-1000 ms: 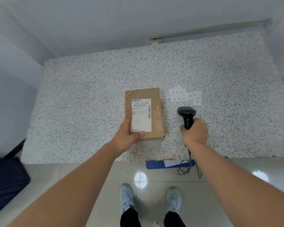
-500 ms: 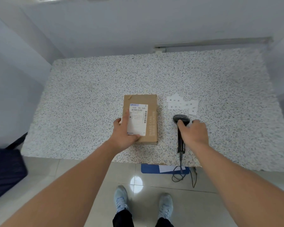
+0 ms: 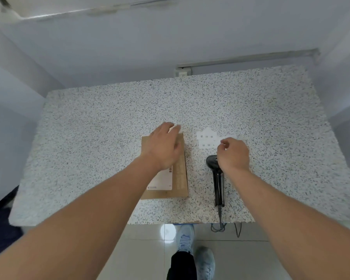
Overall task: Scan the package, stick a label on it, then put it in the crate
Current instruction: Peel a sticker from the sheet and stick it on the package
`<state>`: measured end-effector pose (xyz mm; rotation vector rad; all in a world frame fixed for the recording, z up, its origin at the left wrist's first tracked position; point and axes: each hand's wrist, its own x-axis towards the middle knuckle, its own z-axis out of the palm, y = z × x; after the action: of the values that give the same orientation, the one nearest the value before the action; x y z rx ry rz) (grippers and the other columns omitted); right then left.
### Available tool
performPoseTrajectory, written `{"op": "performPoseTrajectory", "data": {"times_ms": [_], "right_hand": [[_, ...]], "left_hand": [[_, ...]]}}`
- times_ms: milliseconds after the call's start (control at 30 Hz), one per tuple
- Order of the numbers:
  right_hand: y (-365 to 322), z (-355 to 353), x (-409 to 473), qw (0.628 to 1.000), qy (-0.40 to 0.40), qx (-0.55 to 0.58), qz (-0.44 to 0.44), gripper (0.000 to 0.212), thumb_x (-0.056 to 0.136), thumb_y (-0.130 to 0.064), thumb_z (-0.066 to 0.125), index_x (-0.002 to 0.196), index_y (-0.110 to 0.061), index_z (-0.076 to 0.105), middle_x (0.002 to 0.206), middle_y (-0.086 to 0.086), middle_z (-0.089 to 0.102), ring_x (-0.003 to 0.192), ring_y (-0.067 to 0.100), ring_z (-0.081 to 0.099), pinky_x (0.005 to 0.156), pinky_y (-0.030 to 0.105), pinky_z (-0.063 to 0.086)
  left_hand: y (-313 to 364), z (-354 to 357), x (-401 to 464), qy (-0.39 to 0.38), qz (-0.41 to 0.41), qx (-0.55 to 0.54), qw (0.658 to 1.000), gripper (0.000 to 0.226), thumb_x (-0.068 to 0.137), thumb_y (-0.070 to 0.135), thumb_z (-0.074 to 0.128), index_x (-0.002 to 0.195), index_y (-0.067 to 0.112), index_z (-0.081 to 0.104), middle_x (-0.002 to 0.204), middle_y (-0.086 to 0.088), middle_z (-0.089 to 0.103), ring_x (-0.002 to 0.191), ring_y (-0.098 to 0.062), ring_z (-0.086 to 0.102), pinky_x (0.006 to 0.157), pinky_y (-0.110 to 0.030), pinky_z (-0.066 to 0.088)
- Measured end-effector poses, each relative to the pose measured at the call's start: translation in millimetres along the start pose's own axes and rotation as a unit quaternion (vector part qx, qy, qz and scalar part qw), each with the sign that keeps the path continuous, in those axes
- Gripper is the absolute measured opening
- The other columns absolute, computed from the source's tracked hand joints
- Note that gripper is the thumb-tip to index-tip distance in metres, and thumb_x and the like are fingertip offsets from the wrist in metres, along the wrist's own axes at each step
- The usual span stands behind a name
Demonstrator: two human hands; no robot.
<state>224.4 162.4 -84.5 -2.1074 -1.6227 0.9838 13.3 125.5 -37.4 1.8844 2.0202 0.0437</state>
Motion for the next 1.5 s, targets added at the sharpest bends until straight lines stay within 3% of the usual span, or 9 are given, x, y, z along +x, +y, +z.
{"op": "performPoseTrajectory", "data": {"times_ms": [200,333,500,633,767,933,1067,1300,1500], "right_hand": [[-15.1,18.1,41.1,1.0,-0.009,-0.002,-0.008,0.031,0.101,-0.011,0.059,0.129,-0.02,0.068,0.135,0.007,0.06,0.097,0.016,0.065,0.076,0.025,0.049],[-14.3,32.0,62.7,1.0,-0.013,-0.025,-0.004,0.029,0.097,-0.02,0.069,0.126,-0.024,0.068,0.132,0.006,0.058,0.086,0.01,0.054,0.075,0.025,0.044],[-10.5,47.9,80.2,0.998,-0.036,-0.043,0.026,0.049,0.082,-0.038,0.086,0.124,-0.025,0.065,0.125,0.005,0.056,0.107,0.021,0.061,0.081,0.032,0.051],[-8.0,59.8,92.3,0.998,-0.007,-0.031,0.055,0.055,0.071,-0.042,0.092,0.115,-0.028,0.063,0.115,0.003,0.057,0.1,0.022,0.062,0.079,0.039,0.057],[-5.4,66.7,99.4,0.998,0.013,-0.015,0.057,0.057,0.066,-0.041,0.095,0.109,-0.029,0.061,0.103,-0.001,0.064,0.09,0.017,0.064,0.072,0.033,0.052],[-5.0,69.1,100.4,0.997,0.016,0.018,0.07,0.038,0.072,-0.034,0.092,0.095,-0.029,0.063,0.086,-0.01,0.064,0.081,0.013,0.063,0.059,0.026,0.039],[-4.2,65.7,96.5,0.996,0.006,0.033,0.084,0.014,0.085,-0.032,0.083,0.087,-0.026,0.07,0.084,-0.01,0.067,0.077,0.011,0.065,0.061,0.026,0.048],[-20.4,49.4,85.1,0.983,0.03,0.149,0.104,0.015,0.093,-0.029,0.075,0.08,-0.031,0.068,0.087,-0.012,0.069,0.076,0.004,0.064,0.057,0.021,0.047],[-53.9,19.0,68.2,0.951,0.06,0.285,0.1,0.007,0.093,-0.026,0.076,0.087,-0.029,0.074,0.087,-0.007,0.075,0.081,0.016,0.072,0.074,0.044,0.064]], "left_hand": [[4.3,0.9,74.1,-0.03,0.087,0.039,0.995,0.048,0.103,0.026,0.047,0.15,0.015,0.048,0.158,-0.01,0.041,0.143,-0.03,0.04,0.115,-0.047,0.039],[6.6,10.9,113.2,-0.063,0.1,0.045,0.992,0.039,0.101,0.022,0.052,0.139,0.017,0.061,0.143,-0.005,0.052,0.127,-0.027,0.052,0.102,-0.045,0.049],[7.1,27.5,146.7,-0.121,0.101,0.06,0.986,0.033,0.099,0.02,0.058,0.131,0.021,0.067,0.135,-0.004,0.057,0.121,-0.027,0.056,0.094,-0.044,0.054],[6.9,38.6,166.8,-0.161,0.112,0.066,0.978,0.032,0.096,0.018,0.065,0.127,0.019,0.069,0.129,-0.006,0.064,0.116,-0.026,0.061,0.093,-0.042,0.055],[11.0,45.1,179.2,-0.172,0.111,0.044,0.978,0.024,0.092,0.015,0.069,0.115,0.021,0.074,0.112,-0.003,0.071,0.101,-0.024,0.066,0.087,-0.039,0.058],[10.2,49.7,186.1,-0.183,0.102,0.008,0.978,0.013,0.089,0.02,0.075,0.103,0.021,0.076,0.103,0.0,0.072,0.093,-0.021,0.068,0.085,-0.039,0.06],[4.5,51.2,185.8,-0.183,0.096,-0.029,0.978,0.011,0.089,0.019,0.077,0.1,0.019,0.078,0.101,0.001,0.075,0.091,-0.017,0.069,0.085,-0.036,0.06],[-2.3,30.0,176.8,-0.176,0.08,-0.087,0.977,0.016,0.096,0.023,0.07,0.105,0.014,0.08,0.102,0.001,0.077,0.091,-0.014,0.066,0.079,-0.027,0.049],[3.8,-4.4,148.8,-0.17,0.004,-0.287,0.943,0.012,0.096,0.019,0.069,0.091,0.013,0.078,0.082,0.001,0.078,0.078,-0.013,0.075,0.079,-0.033,0.063]]}}
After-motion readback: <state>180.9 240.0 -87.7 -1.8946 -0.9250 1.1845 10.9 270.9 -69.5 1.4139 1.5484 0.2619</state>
